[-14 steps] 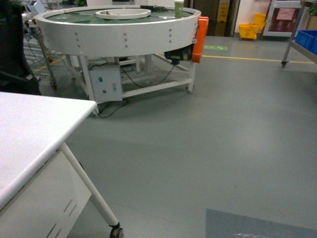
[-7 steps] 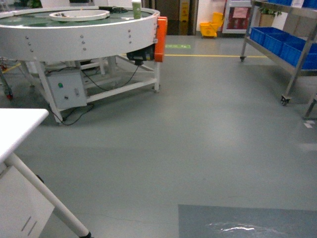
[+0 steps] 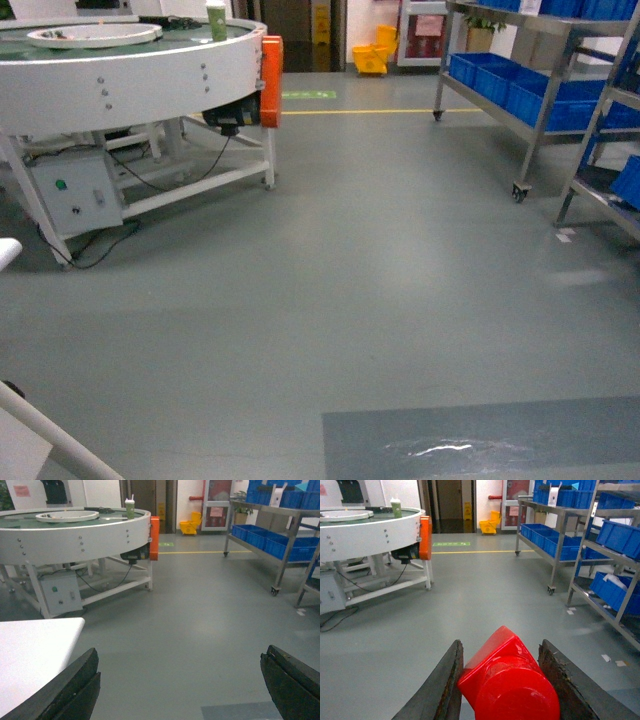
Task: Pick red block from blue box to shelf
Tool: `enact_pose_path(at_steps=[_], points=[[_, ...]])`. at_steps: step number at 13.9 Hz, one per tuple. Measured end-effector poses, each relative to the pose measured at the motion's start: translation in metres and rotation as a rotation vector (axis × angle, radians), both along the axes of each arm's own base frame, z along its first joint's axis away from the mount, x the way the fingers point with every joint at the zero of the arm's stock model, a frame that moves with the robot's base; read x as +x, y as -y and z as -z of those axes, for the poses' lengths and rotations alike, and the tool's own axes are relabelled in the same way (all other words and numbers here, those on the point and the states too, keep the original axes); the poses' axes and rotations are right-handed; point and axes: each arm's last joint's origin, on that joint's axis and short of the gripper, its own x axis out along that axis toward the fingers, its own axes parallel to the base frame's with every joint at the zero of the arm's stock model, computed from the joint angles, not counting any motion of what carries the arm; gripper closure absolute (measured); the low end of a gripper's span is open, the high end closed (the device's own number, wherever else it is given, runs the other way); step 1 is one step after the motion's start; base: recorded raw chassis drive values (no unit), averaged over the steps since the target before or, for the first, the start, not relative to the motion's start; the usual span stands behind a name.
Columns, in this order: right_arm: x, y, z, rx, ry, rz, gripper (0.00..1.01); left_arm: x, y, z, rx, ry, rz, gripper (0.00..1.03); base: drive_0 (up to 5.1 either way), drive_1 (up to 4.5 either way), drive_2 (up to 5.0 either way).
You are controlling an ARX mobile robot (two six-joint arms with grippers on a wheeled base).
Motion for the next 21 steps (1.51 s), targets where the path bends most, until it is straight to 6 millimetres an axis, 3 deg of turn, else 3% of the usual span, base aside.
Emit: enact_pose_path(at_steps=[21], points=[[0.0, 0.0, -0.0005, 0.0, 0.005, 0.0, 0.63, 0.0, 0.0, -0.0001, 0.0, 0.002, 0.0, 0.05, 0.0, 4.03, -4.0]])
